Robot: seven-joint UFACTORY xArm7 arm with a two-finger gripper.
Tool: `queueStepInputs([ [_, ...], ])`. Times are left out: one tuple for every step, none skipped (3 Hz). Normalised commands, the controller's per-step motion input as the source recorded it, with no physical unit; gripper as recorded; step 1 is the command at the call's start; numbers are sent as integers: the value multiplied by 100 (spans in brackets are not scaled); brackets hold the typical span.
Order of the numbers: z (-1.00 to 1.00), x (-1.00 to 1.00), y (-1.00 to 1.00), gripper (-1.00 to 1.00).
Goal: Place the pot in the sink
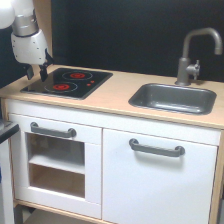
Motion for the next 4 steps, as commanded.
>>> queueStepInputs([
  [-100,12,-26,83],
  [-100,11,-21,50],
  [-100,-14,-4,100],
  [-100,5,6,100],
])
